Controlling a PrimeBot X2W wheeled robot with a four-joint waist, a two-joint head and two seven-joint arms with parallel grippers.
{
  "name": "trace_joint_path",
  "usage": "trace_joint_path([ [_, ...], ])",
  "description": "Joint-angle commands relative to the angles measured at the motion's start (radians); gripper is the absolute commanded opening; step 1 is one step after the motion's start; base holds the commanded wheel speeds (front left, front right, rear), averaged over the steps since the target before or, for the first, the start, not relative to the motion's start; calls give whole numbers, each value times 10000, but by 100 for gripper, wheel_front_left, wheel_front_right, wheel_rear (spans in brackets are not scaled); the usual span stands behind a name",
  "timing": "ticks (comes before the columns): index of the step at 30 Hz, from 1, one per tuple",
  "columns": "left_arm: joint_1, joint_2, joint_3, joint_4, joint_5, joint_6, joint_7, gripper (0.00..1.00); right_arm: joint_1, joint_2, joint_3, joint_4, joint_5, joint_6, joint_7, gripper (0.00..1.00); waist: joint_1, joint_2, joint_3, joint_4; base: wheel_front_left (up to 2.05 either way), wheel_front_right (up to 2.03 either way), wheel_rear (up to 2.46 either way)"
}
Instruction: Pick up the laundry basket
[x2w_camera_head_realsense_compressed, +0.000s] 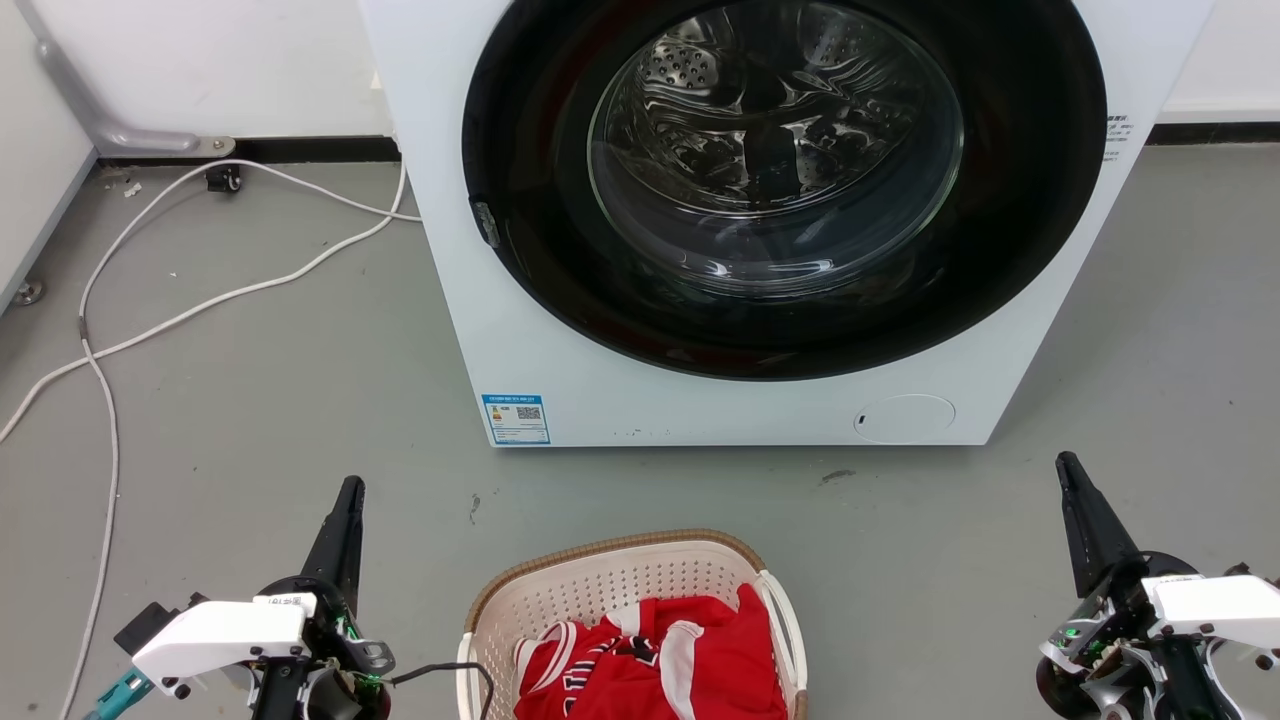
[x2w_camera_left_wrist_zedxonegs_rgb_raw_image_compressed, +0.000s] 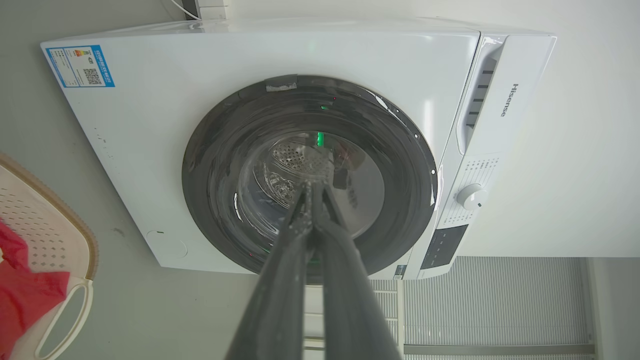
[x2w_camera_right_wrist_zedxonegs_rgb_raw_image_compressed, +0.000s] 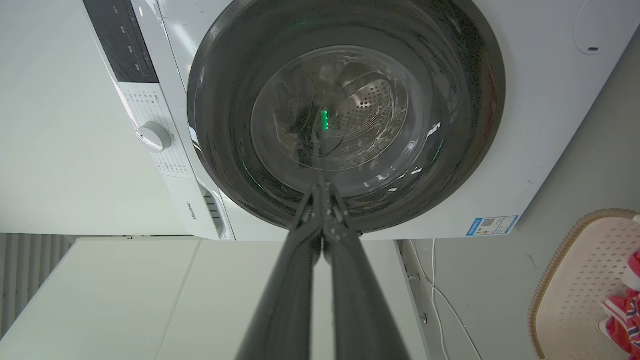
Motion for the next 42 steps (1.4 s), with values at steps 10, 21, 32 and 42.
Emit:
trace_joint_path([
  [10,-80,24,21,3,0,-18,19,0,-104,25,2,8,31,-3,9,0,-1,-1,0,0,0,0,0],
  [21,-80,24,21,3,1,-18,19,0,-104,25,2,8,31,-3,9,0,-1,-1,0,0,0,0,0],
  [32,140,-20,-63,1,221,2,-230,100,137,11,33,114,-209,-2,-228,100,0,-1,6,4,0,0,0],
  [42,178,-14,48,-372,1664,5,-673,100,184,10,-22,-346,-1893,-2,-671,100,0,-1,25,15,0,0,0],
])
